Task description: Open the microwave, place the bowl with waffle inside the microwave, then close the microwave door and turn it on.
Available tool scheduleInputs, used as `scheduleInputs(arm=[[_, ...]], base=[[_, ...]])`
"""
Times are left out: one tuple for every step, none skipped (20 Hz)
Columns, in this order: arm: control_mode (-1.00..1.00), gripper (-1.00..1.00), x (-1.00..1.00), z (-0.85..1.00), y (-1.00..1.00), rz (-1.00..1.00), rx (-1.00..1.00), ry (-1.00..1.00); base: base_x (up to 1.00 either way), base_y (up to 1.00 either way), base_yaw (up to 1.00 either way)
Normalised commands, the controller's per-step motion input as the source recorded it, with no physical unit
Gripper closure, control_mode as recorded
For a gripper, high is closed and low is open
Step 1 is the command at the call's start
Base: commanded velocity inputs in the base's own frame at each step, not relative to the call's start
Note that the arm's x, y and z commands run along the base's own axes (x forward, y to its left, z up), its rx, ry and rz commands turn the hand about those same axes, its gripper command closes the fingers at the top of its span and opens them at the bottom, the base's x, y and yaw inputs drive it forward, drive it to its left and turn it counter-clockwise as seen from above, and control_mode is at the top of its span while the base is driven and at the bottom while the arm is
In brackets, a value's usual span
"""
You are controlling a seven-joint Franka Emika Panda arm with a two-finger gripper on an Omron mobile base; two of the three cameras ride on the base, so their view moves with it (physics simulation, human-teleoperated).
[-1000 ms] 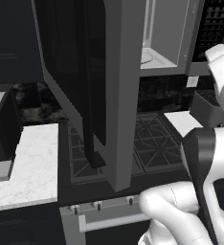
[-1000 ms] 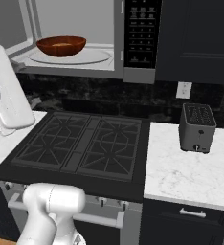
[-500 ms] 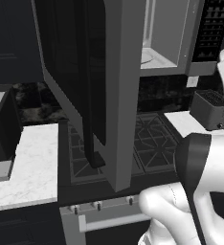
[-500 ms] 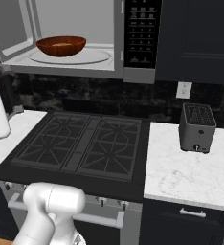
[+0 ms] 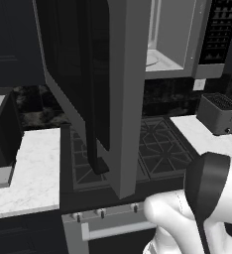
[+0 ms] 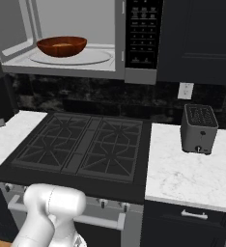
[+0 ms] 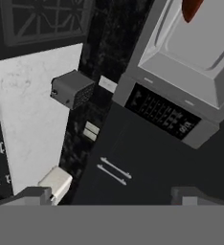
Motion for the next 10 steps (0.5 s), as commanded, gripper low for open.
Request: scheduleInputs(arm=[[-1.00,-1.00,-0.46,0.00,0.00,0.00,0.00,-0.16],[-1.00,-1.00,-0.46,0.00,0.00,0.00,0.00,-0.16],[-1.00,-1.00,-0.45,0.00,0.00,0.00,0.00,-0.15],[-1.00,-1.00,-0.41,0.00,0.00,0.00,0.00,-0.14],[-1.00,-1.00,-0.38,0.00,0.00,0.00,0.00,-0.13],[-1.00,-1.00,-0.34,0.00,0.04,0.00,0.00,-0.13],[-1.00,-1.00,-0.26,0.00,0.07,0.00,0.00,-0.12],[-1.00,-1.00,-0.19,-0.01,0.12,0.00,0.00,-0.12],[-1.00,-1.00,-0.19,-0.01,0.14,0.00,0.00,-0.12],[-1.00,-1.00,-0.19,-0.01,0.17,0.00,0.00,-0.13]], base=[[0.00,0.00,0.00],[0.00,0.00,0.00],[0.00,0.00,0.00],[0.00,0.00,0.00],[0.00,0.00,0.00],[0.00,0.00,0.00],[0.00,0.00,0.00],[0.00,0.00,0.00],[0.00,0.00,0.00],[0.00,0.00,0.00]])
